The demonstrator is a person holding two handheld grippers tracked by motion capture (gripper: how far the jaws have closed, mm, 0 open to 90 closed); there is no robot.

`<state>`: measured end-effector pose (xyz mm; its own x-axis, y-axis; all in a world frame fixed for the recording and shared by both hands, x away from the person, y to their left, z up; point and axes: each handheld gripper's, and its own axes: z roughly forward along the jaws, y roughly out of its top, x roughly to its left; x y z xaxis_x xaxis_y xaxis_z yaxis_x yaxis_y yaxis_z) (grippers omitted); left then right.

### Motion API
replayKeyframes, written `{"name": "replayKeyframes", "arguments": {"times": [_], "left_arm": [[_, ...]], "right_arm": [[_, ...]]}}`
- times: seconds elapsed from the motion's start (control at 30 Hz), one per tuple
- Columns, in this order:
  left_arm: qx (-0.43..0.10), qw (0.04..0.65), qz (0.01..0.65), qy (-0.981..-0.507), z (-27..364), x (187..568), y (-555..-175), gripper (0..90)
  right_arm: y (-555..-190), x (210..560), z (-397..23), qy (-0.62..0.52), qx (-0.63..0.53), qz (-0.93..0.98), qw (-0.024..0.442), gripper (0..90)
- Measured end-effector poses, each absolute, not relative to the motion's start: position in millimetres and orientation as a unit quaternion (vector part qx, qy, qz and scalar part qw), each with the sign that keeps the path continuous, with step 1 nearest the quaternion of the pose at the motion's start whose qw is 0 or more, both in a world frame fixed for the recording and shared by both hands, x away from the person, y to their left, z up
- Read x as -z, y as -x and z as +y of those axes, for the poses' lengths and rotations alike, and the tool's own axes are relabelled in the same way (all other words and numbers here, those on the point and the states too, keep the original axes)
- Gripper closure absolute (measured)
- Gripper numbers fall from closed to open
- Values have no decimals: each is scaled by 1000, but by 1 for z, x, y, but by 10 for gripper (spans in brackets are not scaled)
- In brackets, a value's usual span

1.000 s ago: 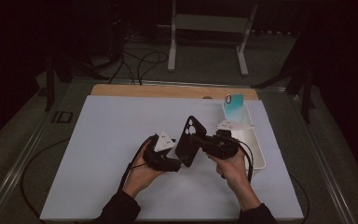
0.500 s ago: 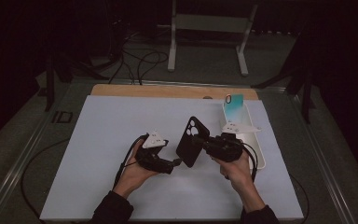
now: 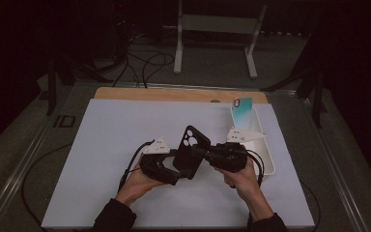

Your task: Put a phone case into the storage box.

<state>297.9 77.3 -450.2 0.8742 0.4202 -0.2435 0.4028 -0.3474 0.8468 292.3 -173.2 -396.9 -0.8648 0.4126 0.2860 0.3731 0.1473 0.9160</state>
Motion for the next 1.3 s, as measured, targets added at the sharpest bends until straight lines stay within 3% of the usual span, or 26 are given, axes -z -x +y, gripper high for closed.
{"name": "replayKeyframes", "arguments": {"times": [0.5, 0.6, 0.73, 0.87, 1.07, 1.3], "left_arm": [[35, 541, 215, -812, 83, 448, -298, 336], [25, 539, 207, -816, 83, 449, -296, 448], [18, 534, 204, -820, 84, 451, -295, 568], [14, 531, 206, -822, 83, 452, -294, 655], [4, 534, 198, -822, 83, 451, -291, 790], [-12, 523, 203, -828, 81, 452, -291, 797]], "right_arm": [[-292, 398, -175, -230, -612, 756, -11, 811], [-294, 398, -180, -229, -618, 752, -12, 809], [-293, 394, -182, -224, -595, 771, 23, 800], [-292, 391, -179, -219, -571, 790, 45, 730], [-296, 391, -177, -236, -546, 802, 59, 522], [-297, 398, -164, -256, -513, 815, 81, 234]]}}
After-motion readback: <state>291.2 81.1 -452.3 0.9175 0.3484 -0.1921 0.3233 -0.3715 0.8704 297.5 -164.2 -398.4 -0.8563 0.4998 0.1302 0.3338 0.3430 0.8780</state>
